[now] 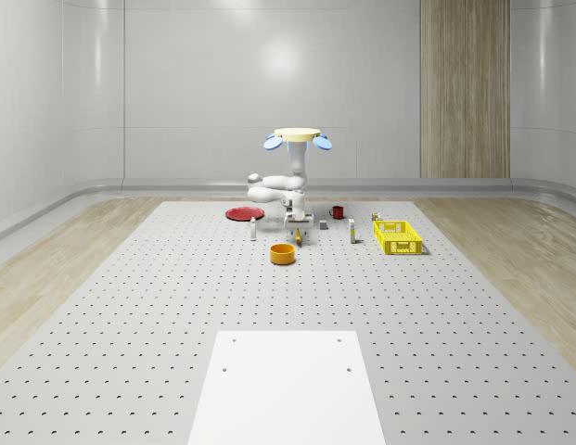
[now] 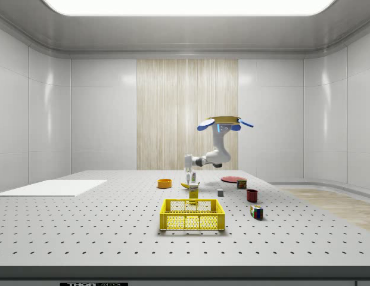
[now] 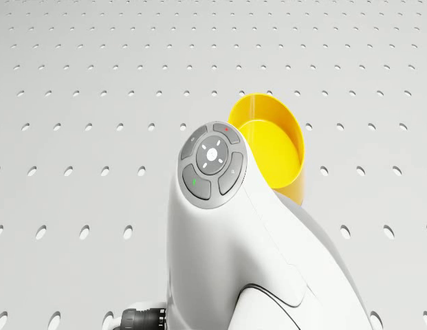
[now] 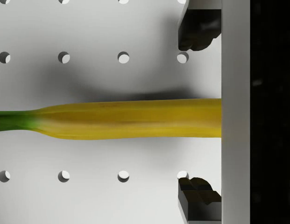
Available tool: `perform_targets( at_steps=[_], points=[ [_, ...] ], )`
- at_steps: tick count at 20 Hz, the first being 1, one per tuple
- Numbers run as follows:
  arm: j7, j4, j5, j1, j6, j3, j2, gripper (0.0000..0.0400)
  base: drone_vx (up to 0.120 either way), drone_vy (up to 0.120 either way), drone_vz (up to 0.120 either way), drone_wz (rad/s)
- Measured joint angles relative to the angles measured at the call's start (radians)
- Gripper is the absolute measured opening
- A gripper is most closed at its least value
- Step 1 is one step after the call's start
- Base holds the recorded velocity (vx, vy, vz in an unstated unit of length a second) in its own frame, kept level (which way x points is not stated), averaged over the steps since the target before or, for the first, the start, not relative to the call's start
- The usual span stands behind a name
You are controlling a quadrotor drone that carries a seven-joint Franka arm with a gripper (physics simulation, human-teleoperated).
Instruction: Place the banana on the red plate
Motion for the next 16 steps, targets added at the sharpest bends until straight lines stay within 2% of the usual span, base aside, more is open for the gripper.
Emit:
perform_targets(
  at_steps=[16],
  points=[
    [-0.018, 0.039, -0.146, -0.006, 0.085, -0.161, -0.031, 0.0400, 0.000, 0.000, 0.000, 0.000]
  ],
)
